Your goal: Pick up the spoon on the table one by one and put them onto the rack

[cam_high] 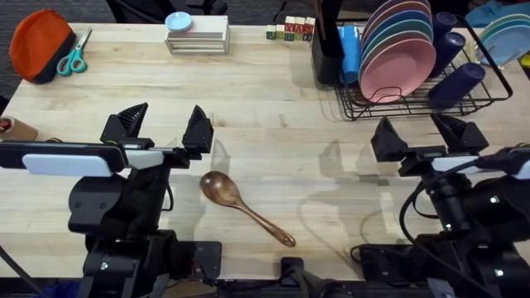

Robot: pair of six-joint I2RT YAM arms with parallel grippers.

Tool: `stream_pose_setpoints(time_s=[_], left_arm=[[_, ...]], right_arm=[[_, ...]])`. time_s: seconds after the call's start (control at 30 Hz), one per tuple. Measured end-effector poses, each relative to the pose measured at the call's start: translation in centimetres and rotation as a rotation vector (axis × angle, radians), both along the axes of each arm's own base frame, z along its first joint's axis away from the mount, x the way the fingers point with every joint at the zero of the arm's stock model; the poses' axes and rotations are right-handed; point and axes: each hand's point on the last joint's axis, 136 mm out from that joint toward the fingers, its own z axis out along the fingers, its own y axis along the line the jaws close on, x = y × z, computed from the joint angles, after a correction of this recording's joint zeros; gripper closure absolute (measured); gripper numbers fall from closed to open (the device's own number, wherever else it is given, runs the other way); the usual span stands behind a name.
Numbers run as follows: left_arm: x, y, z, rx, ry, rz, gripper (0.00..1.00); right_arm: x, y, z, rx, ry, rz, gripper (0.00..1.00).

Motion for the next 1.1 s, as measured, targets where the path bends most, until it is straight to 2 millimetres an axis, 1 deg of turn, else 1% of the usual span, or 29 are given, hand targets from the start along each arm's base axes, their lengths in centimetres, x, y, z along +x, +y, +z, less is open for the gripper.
stream_pose_setpoints(time_s=[0.17, 0.63, 0.73, 0.8, 0.83, 0.9, 1.1], left_arm=[[0.0, 0.0, -0.6, 0.004, 0.024, 0.0, 0.008], [0.0, 0.0, -0.6, 0.004, 0.023, 0.001, 0.008], [-0.1, 0.0, -0.7, 0.005, 0.035, 0.0, 0.008], [-0.2, 0.0, -1.1, 0.005, 0.07, -0.001, 0.006], [-0.4, 0.0, -1.0, 0.005, 0.08, -0.001, 0.007], [-0.8, 0.0, 0.0, 0.006, 0.087, -0.001, 0.007], [-2.7, 0.2, 5.7, 0.008, 0.032, 0.012, 0.007]], right_arm=[[0.0, 0.0, -0.1, 0.0, 0.005, 0.001, 0.008], [0.0, 0.0, -0.1, -0.002, 0.006, 0.003, 0.008], [-0.3, 0.3, -0.1, -0.007, 0.034, 0.019, 0.008], [-0.8, 0.5, -0.2, -0.01, 0.078, 0.033, 0.008], [-1.0, 0.6, -0.1, -0.011, 0.097, 0.037, 0.008], [-1.5, 0.7, 1.1, -0.018, 0.104, 0.043, 0.008], [-2.6, 0.9, 7.0, -0.024, 0.08, 0.055, 0.008]])
